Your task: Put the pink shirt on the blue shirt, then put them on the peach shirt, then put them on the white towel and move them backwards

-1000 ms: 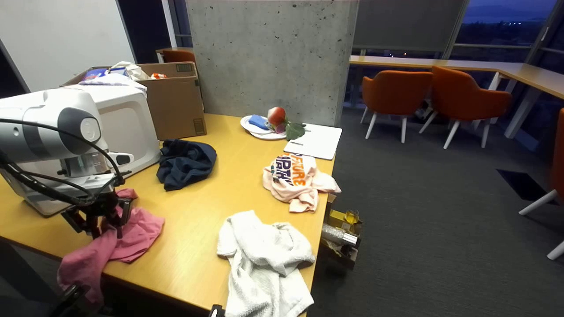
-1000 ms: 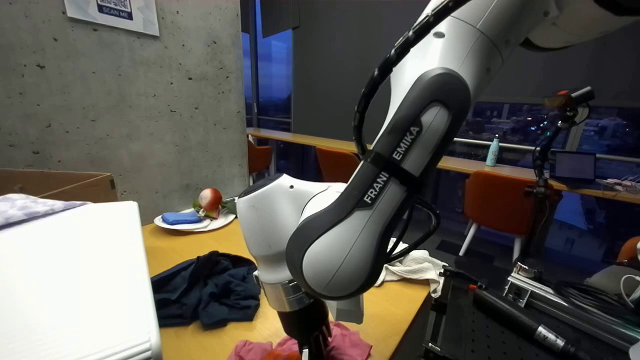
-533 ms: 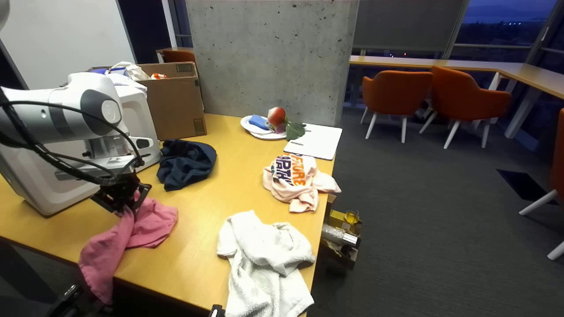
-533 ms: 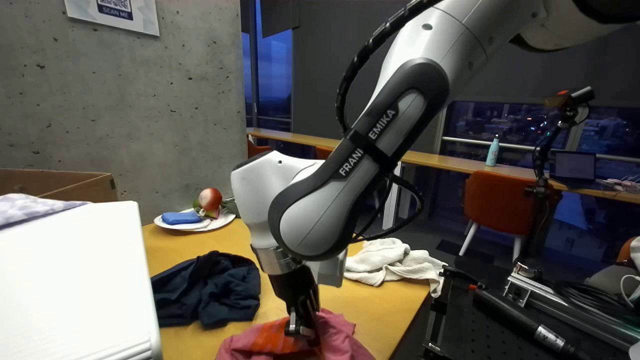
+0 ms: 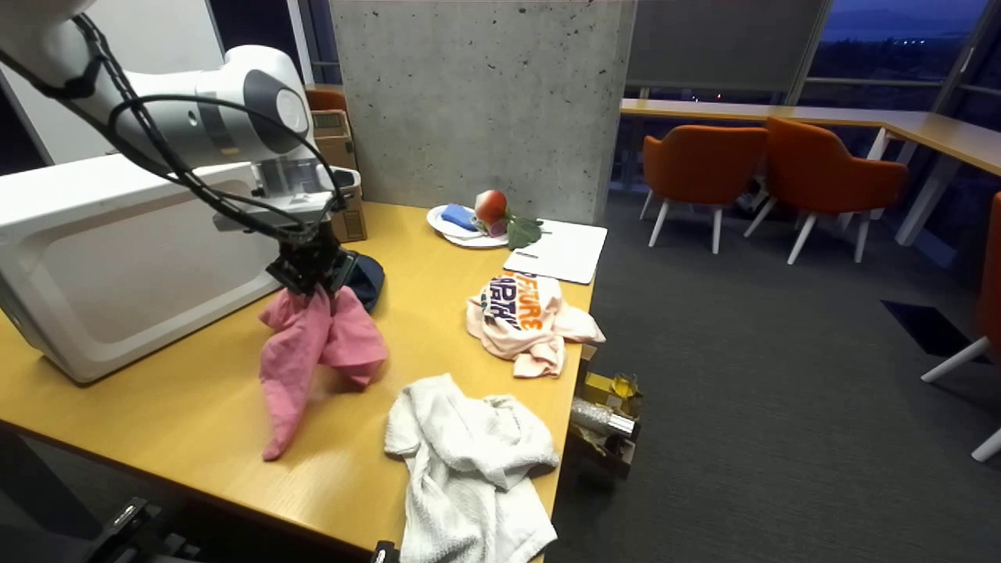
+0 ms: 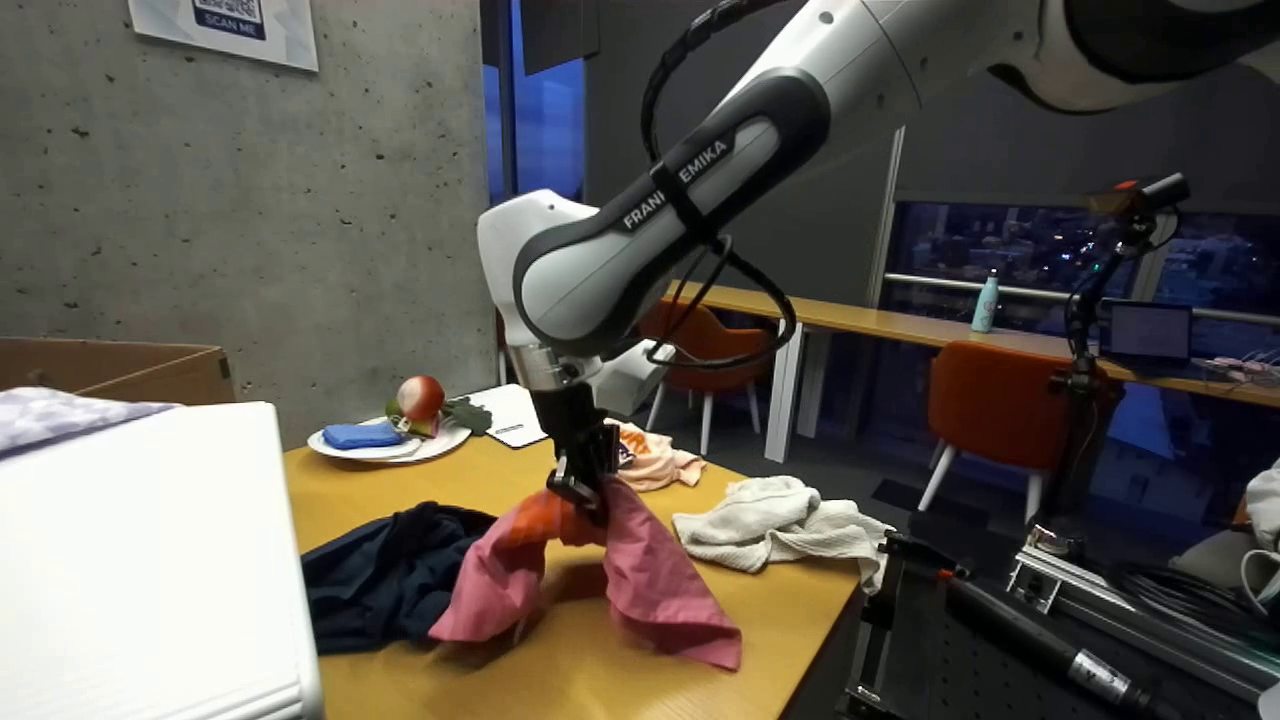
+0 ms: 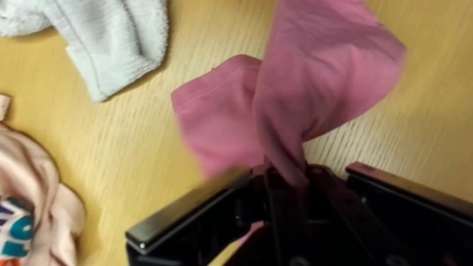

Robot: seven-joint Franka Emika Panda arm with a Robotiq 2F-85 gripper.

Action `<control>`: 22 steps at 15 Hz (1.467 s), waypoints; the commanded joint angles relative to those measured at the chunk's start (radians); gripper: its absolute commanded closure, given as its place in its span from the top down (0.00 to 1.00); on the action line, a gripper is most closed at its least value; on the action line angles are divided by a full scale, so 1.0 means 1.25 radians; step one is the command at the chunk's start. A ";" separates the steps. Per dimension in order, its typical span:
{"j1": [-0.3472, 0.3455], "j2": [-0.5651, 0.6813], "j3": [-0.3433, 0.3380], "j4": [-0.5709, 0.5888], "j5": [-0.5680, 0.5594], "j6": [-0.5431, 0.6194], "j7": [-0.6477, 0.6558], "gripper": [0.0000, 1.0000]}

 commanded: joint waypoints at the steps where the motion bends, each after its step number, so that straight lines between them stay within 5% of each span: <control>1: -0.026 0.061 -0.007 0.193 -0.011 -0.100 -0.015 0.02; 5: -0.031 0.161 -0.004 0.361 -0.003 -0.103 0.000 0.02; 15: 0.068 0.387 -0.037 0.740 -0.021 -0.113 0.126 0.02; 21: 0.105 0.482 -0.041 0.814 -0.016 -0.106 0.135 0.02; 22: 0.109 0.491 -0.042 0.829 -0.016 -0.113 0.133 0.17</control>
